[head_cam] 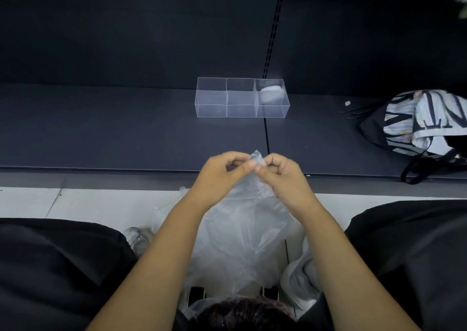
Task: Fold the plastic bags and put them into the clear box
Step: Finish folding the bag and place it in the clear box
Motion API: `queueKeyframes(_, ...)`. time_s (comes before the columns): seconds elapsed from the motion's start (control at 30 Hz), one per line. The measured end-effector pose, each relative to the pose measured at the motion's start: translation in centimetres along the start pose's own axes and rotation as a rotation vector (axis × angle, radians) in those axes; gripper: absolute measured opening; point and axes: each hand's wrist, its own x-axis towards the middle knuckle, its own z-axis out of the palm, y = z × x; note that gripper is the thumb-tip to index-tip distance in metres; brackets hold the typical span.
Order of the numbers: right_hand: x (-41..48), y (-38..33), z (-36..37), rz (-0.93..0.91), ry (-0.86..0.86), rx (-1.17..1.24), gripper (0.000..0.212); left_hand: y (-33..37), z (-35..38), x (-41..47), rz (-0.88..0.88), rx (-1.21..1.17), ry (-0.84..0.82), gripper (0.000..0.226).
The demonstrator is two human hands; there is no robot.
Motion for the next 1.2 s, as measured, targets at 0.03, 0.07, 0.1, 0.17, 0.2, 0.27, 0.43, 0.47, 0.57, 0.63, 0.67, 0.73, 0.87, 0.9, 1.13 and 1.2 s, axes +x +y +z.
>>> queueKeyframes(0.03,-0.1,0.0,0.1,0.0,-0.013,-0.008,0.029,0.0,0.1,-0.1,-0.013,-0.068,0.009,0.018)
queueKeyframes(0.07,-0.3,0.0,0.0,0.009,-0.02,-0.015,0.03,-0.1,0.1,-0.1,-0.032,-0.12,0.039,0.014)
queueKeyframes(0.1,-0.4,0.0,-0.2,0.026,-0.027,-0.023,0.029,-0.3,-0.1,0.0,-0.053,-0.146,0.079,0.013)
queueKeyframes(0.17,-0.4,0.0,-1.0,0.084,-0.061,-0.049,0.023,-0.6,-0.4,0.2,-0.089,-0.159,0.172,0.015)
queueKeyframes(0.2,-0.4,0.1,-1.5,0.112,-0.098,-0.076,0.019,-0.8,-0.8,0.4,-0.105,-0.169,0.228,0.015)
queueKeyframes(0.27,-0.3,0.4,-2.7,0.157,-0.201,-0.135,0.012,-1.3,-1.9,1.0,-0.146,-0.182,0.35,0.015)
queueKeyframes(0.43,-0.1,1.4,-4.6,0.238,-0.355,-0.201,0.028,-2.5,-5.3,2.9,-0.203,-0.147,0.503,0.015)
queueKeyframes(0.47,0.0,1.6,-4.6,0.242,-0.366,-0.205,0.032,-2.7,-5.8,3.3,-0.21,-0.146,0.511,0.014)
queueKeyframes(0.57,0.3,2.8,-3.6,0.269,-0.406,-0.165,0.029,-3.0,-6.5,4.0,-0.234,-0.194,0.526,0.014)
queueKeyframes(0.63,0.5,4.2,-2.2,0.304,-0.414,-0.175,0.018,-3.3,-6.7,4.4,-0.238,-0.197,0.539,0.014)
queueKeyframes(0.67,0.6,5.0,-1.5,0.326,-0.418,-0.204,0.012,-3.5,-6.8,4.6,-0.24,-0.196,0.547,0.015)
queueKeyframes(0.73,0.8,6.3,-0.8,0.382,-0.447,-0.264,0.014,-3.9,-7.1,4.9,-0.253,-0.208,0.574,0.019)
queueKeyframes(0.87,1.4,7.4,-1.3,0.491,-0.495,-0.207,0.025,-5.0,-8.7,5.7,-0.323,-0.191,0.647,0.021)
queueKeyframes(0.9,1.6,7.3,-1.5,0.52,-0.468,-0.174,0.022,-5.3,-9.3,6.0,-0.346,-0.184,0.668,0.022)
queueKeyframes(1.13,5.9,6.0,-5.0,0.466,-0.264,0.166,0.033,-7.8,-12.6,9.4,-0.395,-0.03,0.726,0.029)
queueKeyframes(1.2,7.9,5.5,-6.1,0.433,-0.151,0.217,0.031,-8.4,-12.7,10.5,-0.391,0.011,0.704,0.029)
